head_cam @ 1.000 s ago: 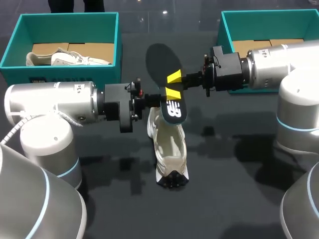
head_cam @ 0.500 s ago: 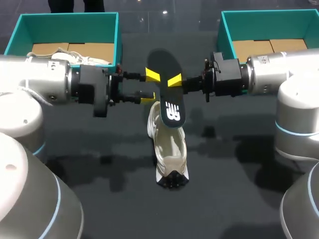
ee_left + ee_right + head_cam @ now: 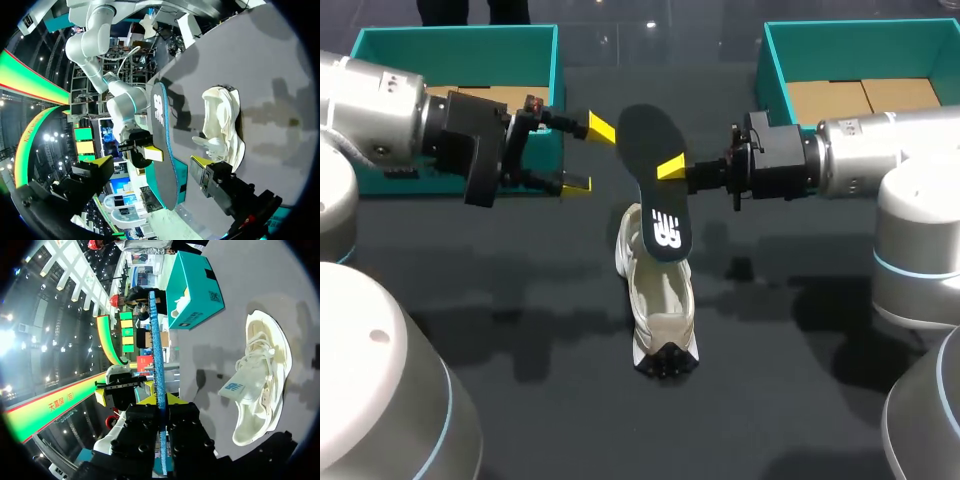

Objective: Take the shoe out of the shoebox, open the shoe tongue, remove and reinsert the insole, then place the shoe into the shoebox

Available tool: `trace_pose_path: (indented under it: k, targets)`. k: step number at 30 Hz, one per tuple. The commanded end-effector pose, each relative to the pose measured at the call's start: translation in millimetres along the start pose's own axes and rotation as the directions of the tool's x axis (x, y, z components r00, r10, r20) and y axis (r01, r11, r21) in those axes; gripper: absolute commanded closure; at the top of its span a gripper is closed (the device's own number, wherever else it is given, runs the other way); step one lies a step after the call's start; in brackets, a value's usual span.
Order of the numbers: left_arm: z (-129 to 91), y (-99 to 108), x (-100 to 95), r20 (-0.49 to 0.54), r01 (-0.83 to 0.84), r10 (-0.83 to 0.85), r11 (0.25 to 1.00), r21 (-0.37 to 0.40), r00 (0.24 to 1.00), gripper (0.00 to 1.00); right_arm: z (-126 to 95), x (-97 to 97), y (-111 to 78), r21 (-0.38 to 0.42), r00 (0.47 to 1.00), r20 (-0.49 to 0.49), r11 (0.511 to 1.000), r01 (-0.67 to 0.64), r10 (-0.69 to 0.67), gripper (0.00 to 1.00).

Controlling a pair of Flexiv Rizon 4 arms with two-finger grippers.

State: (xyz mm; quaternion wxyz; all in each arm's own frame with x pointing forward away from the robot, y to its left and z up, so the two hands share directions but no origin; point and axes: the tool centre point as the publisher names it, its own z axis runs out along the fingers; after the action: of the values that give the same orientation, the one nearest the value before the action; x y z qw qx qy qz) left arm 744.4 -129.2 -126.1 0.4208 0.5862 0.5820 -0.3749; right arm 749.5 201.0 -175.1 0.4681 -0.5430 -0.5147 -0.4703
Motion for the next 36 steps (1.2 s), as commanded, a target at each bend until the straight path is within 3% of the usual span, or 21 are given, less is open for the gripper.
trace_pose_path:
  k: [1, 3, 14, 16, 21, 23, 24, 29, 36]
  targets:
    - [13, 44, -34.9, -0.468, 0.133, -0.064, 0.984, 0.115, 0.881, 0.00, 2, -0.1, -0.5, -0.001, 1.000, 0.002, 1.000, 0.000, 0.000, 1.00]
    - [18, 52, -43.0, -0.611, -0.001, -0.050, 0.997, -0.083, 0.790, 0.00, 2, -0.1, -0.5, -0.001, 1.000, 0.002, 1.000, 0.000, 0.000, 1.00]
    - [18, 52, -43.0, -0.611, -0.001, -0.050, 0.997, -0.083, 0.790, 0.00, 2, -0.1, -0.5, -0.001, 1.000, 0.002, 1.000, 0.000, 0.000, 1.00]
    - [23, 61, -54.8, -0.671, 0.027, -0.093, 0.994, -0.108, 0.735, 0.00, 2, -0.1, -0.5, -0.001, 1.000, 0.002, 1.000, 0.000, 0.000, 1.00]
    - [36, 78, -76.8, -0.814, 0.088, -0.097, 0.995, -0.056, 0.573, 0.00, 2, -0.1, -0.5, -0.001, 1.000, 0.002, 1.000, 0.000, 0.000, 1.00]
    - [38, 81, -78.2, -0.826, 0.101, -0.074, 0.995, -0.021, 0.559, 0.00, 2, -0.1, -0.5, -0.001, 1.000, 0.002, 1.000, 0.000, 0.000, 1.00]
    - [41, 84, -78.7, -0.858, 0.123, -0.091, 0.992, -0.032, 0.506, 0.00, 2, -0.1, -0.5, -0.001, 1.000, 0.002, 1.000, 0.000, 0.000, 1.00]
    - [48, 87, -77.2, -0.913, 0.151, -0.061, 0.988, 0.001, 0.402, 0.00, 2, -0.1, -0.5, -0.001, 1.000, 0.002, 1.000, 0.000, 0.000, 1.00]
    - [56, 87, -79.1, -0.967, 0.149, -0.052, 0.989, -0.015, 0.251, 0.00, 2, -0.1, -0.5, -0.001, 1.000, 0.002, 1.000, 0.000, 0.000, 1.00]
